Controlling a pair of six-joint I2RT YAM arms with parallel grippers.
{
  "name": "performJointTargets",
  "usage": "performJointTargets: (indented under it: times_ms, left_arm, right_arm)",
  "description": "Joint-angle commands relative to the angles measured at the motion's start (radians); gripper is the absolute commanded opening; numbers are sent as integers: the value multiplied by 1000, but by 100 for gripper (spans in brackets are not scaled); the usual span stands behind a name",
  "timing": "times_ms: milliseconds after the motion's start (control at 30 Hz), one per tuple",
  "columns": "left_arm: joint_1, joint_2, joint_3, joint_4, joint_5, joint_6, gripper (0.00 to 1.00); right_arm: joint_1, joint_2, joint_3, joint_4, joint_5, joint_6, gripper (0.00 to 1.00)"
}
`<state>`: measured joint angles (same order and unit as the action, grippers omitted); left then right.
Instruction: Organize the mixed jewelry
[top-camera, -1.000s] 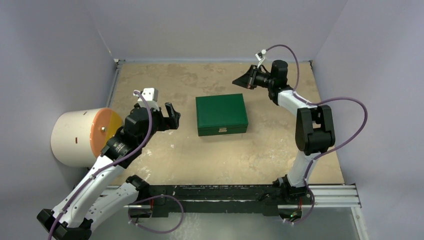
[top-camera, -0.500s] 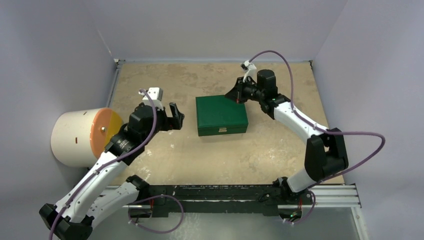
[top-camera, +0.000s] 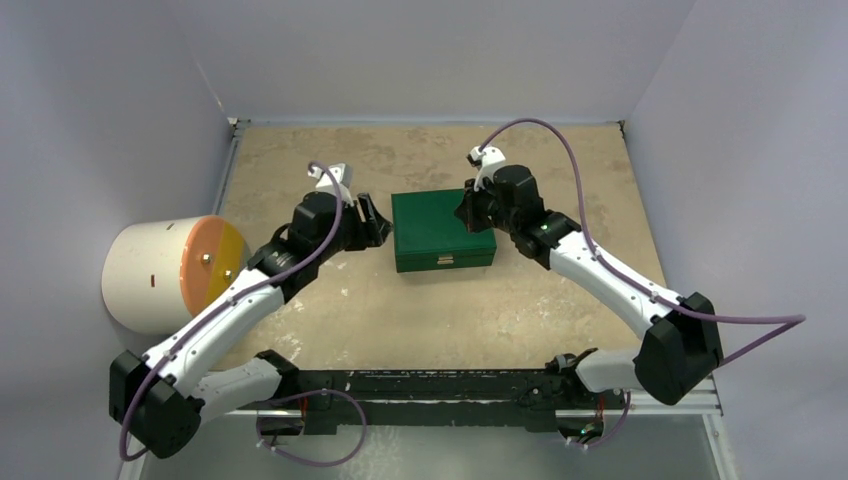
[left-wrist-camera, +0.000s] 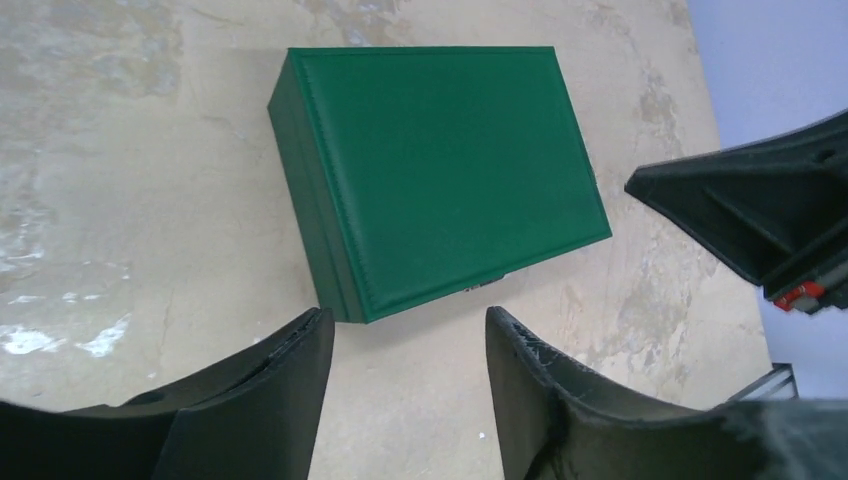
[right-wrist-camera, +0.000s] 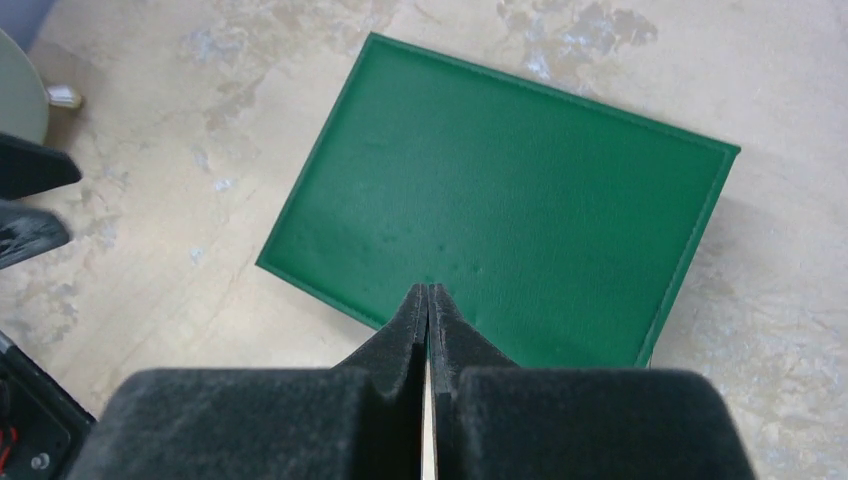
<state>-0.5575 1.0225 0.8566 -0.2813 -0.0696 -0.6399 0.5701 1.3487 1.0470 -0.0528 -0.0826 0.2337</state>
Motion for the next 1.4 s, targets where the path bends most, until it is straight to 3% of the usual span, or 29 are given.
performJointTargets:
  times_ms: [0, 267, 667, 1367]
  left_arm:
    - [-13, 92, 68, 126, 65, -59, 47]
    - [-79, 308, 159, 178, 99, -58, 0]
    - [-103, 474, 146, 219, 95, -68, 0]
    - [-109, 528, 17, 187, 91, -81, 0]
  right_arm:
    - [30, -45, -5, -25, 81, -22, 0]
    - [58, -82, -5, -57, 114, -28, 0]
    - [95, -30, -17, -25, 87, -1, 0]
    - [144, 122, -147, 82, 63, 66, 0]
